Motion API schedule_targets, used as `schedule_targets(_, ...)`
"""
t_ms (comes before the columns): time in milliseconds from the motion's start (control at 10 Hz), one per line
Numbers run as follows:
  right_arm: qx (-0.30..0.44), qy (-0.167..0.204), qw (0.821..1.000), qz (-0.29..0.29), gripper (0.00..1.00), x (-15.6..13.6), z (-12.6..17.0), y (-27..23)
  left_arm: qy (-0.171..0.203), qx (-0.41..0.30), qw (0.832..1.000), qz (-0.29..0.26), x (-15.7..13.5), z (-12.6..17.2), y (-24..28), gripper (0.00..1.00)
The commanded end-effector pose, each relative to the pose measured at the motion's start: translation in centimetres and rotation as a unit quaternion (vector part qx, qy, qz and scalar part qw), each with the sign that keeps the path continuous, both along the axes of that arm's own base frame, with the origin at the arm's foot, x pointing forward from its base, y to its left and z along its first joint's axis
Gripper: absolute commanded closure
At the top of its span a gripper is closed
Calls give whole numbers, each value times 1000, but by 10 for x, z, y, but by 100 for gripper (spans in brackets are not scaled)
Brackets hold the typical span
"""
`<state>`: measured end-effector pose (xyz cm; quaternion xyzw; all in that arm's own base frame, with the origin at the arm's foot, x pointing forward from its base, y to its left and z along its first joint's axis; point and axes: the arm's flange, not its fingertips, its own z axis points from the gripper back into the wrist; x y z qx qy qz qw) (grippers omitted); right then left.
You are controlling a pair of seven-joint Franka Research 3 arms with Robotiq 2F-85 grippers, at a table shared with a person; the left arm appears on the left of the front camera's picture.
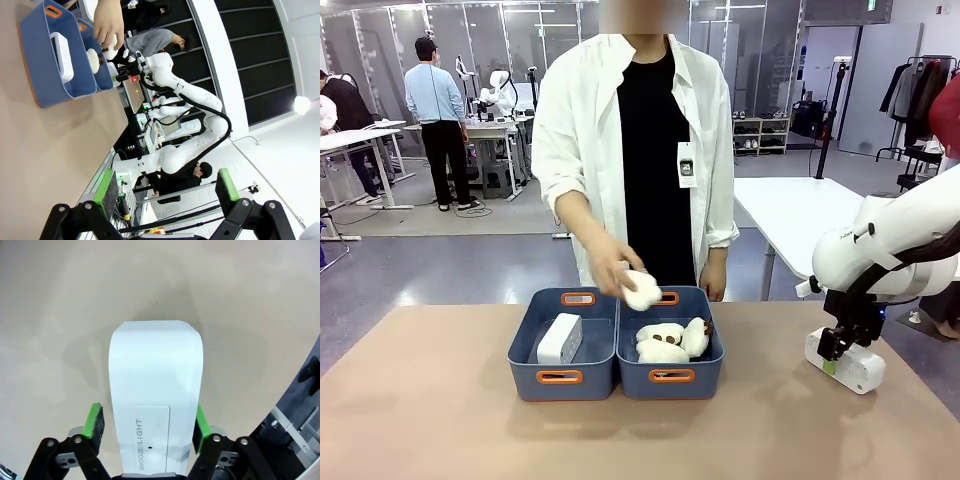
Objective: Sort the digital clocks into the basket.
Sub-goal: Pick up the Digital clock from the table and place it into the empty Plastic storage basket.
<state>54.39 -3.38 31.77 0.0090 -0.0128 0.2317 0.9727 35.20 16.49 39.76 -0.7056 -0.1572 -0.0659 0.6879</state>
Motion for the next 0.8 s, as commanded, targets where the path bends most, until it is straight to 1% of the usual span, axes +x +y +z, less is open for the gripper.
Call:
schedule_targets(0,-10,-10,1000,-18,70,8,6,-2,-4,1,1000,2,3,2,2,0)
schedule_targets(100,-15,-2,1000,-16,100,7,4,-2,-4,1,1000,2,3,2,2,0)
schedule_targets(300,-11,1,1000,-16,100,7,-1,-3,-4,1,1000,2,3,2,2,0)
schedule_targets(400,-12,0,1000,-17,95,7,-1,-4,-4,1,1000,2,3,2,2,0)
schedule_targets(500,-12,-8,1000,-19,100,4,2,-4,-4,1,1000,2,3,2,2,0)
schedule_targets(700,-2,-23,1000,-15,100,-5,14,-3,-4,1,1000,2,3,2,2,0)
